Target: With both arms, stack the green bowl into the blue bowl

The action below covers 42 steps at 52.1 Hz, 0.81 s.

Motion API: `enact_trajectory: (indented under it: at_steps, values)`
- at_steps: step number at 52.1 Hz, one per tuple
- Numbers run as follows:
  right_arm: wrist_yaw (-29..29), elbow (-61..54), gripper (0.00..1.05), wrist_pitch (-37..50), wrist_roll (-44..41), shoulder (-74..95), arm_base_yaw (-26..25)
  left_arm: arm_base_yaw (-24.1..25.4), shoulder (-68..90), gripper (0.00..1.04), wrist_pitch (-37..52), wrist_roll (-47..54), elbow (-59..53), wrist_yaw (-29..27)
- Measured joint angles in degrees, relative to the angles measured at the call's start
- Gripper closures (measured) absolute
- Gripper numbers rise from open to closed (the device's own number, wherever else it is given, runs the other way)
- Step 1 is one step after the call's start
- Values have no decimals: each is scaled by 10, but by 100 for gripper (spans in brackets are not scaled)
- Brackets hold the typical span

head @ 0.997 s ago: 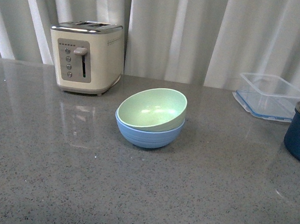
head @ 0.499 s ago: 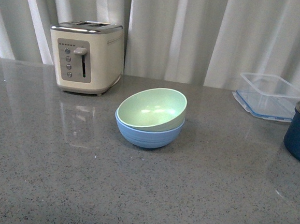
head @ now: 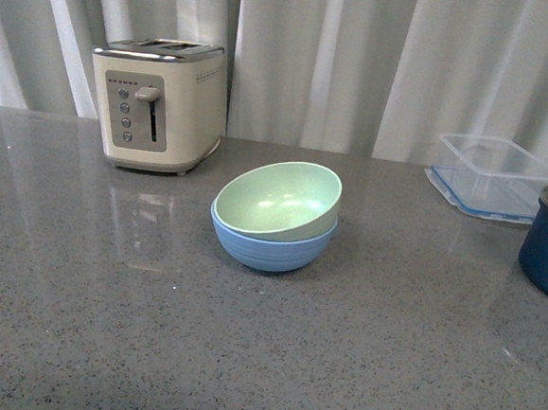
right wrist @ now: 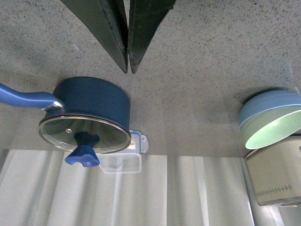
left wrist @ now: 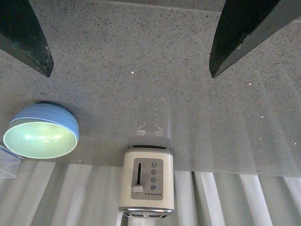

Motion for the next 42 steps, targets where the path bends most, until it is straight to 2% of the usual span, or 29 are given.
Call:
enact_trajectory:
  at_steps: [13, 19, 27, 30, 41, 42]
  values:
    - [0, 0, 104, -41, 0, -40, 0, 0, 0, 7, 0, 0, 0, 0]
    - [-1, 0, 104, -131, 0, -112, 0, 0, 0, 7, 0, 0, 0, 0]
    - [-1, 0, 104, -137, -1, -134, 0, 0, 0, 7, 0, 0, 0, 0]
    - [-1, 0, 96, -138, -1, -134, 0, 0, 0, 7, 0, 0, 0, 0]
    - [-1, 0, 47, -138, 0, -134, 0, 0, 0, 7, 0, 0, 0, 0]
    - [-1, 0, 45, -138, 0, -134, 0, 0, 0, 7, 0, 0, 0, 0]
